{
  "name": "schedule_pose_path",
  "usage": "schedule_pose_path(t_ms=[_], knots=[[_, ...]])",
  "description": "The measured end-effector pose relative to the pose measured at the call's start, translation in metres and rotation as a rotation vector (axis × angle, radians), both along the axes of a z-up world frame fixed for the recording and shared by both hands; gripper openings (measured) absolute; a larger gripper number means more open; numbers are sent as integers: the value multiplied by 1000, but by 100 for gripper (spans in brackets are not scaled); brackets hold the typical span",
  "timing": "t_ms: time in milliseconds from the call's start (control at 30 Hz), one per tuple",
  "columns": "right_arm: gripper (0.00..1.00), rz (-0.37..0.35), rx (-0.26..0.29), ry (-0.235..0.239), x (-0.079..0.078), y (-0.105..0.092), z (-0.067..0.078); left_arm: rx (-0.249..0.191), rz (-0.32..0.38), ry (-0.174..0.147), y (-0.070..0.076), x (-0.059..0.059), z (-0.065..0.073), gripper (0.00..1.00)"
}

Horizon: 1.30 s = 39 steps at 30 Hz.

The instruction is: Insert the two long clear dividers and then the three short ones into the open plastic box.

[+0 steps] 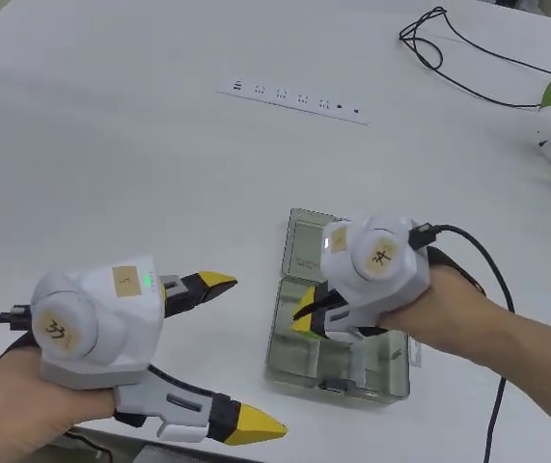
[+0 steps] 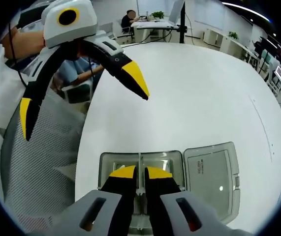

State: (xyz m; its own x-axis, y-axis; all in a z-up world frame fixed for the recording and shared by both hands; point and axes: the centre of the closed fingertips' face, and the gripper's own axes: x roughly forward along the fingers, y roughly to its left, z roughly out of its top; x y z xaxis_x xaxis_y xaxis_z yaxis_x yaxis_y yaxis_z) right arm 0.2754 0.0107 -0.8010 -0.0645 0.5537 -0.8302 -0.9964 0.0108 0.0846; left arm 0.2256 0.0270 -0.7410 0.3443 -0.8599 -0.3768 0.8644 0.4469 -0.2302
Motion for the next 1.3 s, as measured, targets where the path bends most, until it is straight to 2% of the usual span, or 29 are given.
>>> schedule_pose_path(t_ms=[333, 467, 533, 600, 633, 767, 833, 933, 1067, 1200, 1300], knots=[[18, -146, 154, 35, 9, -10, 40, 17, -1, 12, -1, -1, 1, 100], [22, -172, 181, 29, 10, -20, 51, 15, 0, 11, -1, 0, 2, 100], [26, -185, 193, 24, 10, -28, 57, 21, 4, 21, 0, 0, 1, 100], [28, -200, 197, 15, 10, -41, 62, 20, 0, 6, -1, 0, 2, 100], [29, -205, 197, 14, 10, -46, 63, 21, 1, 13, -1, -1, 2, 100], [35, -243, 181, 3, 11, -74, 66, 42, -2, 23, 1, -2, -2, 100], [37, -263, 166, -4, 10, -90, 65, 39, -2, 8, 1, 0, -1, 100], [40, -300, 146, -8, 11, -110, 63, 50, -3, 9, 2, -1, -2, 100], [45, -337, 78, -5, 9, -148, 52, 65, -3, 11, 3, 0, -4, 100], [51, -339, 14, -8, 6, -175, 40, 69, -3, 7, 3, 1, -2, 99], [54, -325, -54, -14, 5, -196, 29, 70, 1, 5, 3, 2, -2, 100]])
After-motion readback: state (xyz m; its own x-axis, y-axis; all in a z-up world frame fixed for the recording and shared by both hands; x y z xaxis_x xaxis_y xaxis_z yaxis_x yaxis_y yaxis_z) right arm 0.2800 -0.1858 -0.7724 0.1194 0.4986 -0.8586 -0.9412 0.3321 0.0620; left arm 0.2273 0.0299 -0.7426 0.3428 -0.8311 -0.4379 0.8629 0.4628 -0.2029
